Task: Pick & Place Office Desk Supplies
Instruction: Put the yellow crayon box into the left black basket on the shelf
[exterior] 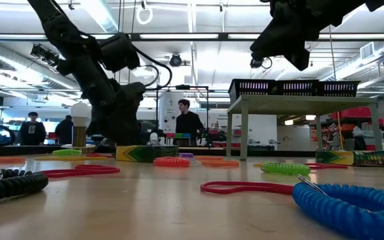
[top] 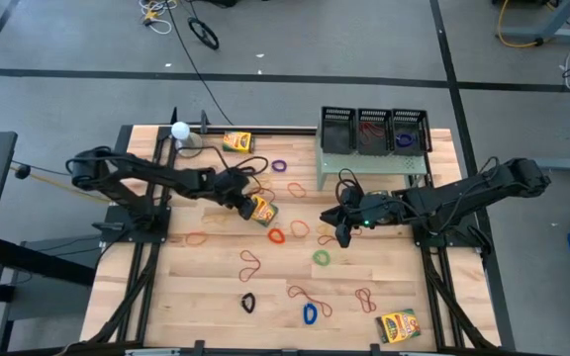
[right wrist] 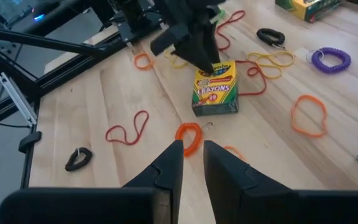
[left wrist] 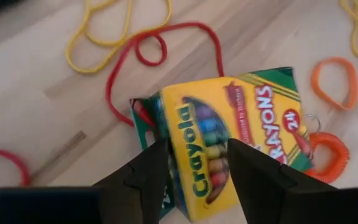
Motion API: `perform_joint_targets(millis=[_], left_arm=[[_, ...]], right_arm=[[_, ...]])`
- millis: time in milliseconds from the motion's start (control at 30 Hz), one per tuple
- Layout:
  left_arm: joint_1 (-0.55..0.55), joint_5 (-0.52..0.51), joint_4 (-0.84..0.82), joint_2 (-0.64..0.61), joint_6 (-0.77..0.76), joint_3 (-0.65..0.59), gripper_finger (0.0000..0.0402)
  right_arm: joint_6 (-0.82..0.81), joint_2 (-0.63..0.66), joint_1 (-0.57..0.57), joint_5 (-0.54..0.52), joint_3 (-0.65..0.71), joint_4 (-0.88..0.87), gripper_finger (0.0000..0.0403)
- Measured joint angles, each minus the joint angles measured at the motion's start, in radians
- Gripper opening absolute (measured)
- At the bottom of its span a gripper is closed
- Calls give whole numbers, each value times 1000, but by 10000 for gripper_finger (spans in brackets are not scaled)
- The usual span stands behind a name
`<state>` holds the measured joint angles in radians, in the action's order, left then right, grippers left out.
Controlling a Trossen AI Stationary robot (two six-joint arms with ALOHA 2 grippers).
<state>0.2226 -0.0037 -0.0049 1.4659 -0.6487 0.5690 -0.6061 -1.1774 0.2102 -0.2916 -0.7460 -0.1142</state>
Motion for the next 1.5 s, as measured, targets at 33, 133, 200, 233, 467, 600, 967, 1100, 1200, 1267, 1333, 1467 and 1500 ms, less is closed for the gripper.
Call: perform_joint_targets(millis=[33, 133, 200, 233, 467, 600, 967, 1100, 1200, 1267, 1333, 1467, 1500], left_arm=[[0, 0, 14, 15, -9, 0, 172], [1, 8, 27, 34, -22, 1, 162], [0, 11, 29, 34, -19, 1, 142], [1, 13, 29, 32, -16, 1, 128], [-1, 51, 30, 1, 78, 1, 12], [-14, 67, 32, -11, 143, 25, 5], [-159, -89, 39, -16, 447, 170, 3], [-218, -145, 40, -17, 581, 205, 3], [-253, -174, 40, -17, 641, 217, 3], [-271, -190, 41, -17, 666, 220, 3], [-286, -206, 43, -17, 677, 220, 3], [-304, -223, 52, -17, 677, 220, 3], [-308, -232, 55, -17, 675, 220, 3]], right_arm=[[-4, 0, 0, 0, 0, 1, 73], [-6, 0, 0, 0, 0, 8, 73], [-7, 0, 0, 0, 0, 11, 73], [-7, 0, 0, 0, 0, 12, 73], [-8, 0, 0, -1, 0, 14, 73], [-29, 0, 0, -1, 0, 13, 73], [-183, -2, -3, -21, 0, 6, 130], [-190, -38, -21, -11, -1, 5, 174], [-190, -110, -58, 71, -1, 34, 201], [-186, -172, -82, 124, 0, 110, 218], [-183, -231, -107, 152, 0, 196, 232], [-194, -331, -155, 213, 0, 359, 254], [-201, -351, -165, 225, 0, 400, 257]])
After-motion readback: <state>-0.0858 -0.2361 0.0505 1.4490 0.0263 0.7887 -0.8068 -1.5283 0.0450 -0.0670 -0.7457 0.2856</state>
